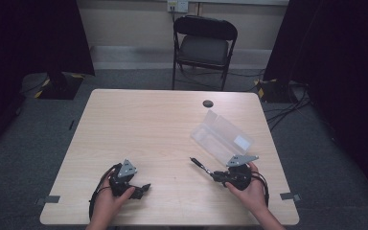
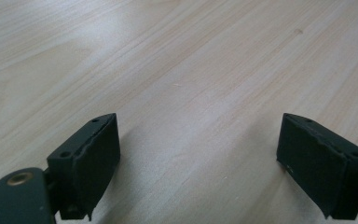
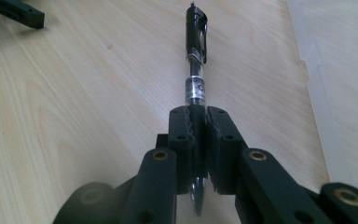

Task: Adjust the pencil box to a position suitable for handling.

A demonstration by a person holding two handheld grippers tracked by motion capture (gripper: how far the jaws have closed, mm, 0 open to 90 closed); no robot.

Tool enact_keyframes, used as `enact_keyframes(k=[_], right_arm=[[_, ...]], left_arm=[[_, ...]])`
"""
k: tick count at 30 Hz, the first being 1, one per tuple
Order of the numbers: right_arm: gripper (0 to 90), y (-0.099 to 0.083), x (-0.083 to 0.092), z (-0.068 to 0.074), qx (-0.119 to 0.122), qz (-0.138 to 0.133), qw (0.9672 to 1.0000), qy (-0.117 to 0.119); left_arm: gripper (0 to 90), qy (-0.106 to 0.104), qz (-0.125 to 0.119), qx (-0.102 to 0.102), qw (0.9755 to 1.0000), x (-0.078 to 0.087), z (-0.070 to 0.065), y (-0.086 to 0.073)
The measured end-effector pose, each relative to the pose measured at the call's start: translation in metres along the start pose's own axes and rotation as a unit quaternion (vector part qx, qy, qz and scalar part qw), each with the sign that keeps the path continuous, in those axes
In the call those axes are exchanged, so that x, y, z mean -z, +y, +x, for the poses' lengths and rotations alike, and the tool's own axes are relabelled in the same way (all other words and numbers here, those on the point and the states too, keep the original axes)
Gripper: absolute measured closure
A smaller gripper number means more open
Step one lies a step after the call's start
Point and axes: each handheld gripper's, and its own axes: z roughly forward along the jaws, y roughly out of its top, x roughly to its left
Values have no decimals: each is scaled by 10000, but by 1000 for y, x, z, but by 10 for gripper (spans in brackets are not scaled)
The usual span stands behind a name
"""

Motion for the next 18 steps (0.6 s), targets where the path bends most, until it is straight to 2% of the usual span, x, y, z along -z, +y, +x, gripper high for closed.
enact_keyframes(k=[10, 18], right_arm=[[814, 5, 0, -5, -104, -93, 9999, 80], [814, 10, 0, -5, -23, -133, 9999, 88]], left_arm=[[130, -4, 0, 6, 10000, 0, 0, 0], [130, 1, 0, 6, 10000, 0, 0, 0]])
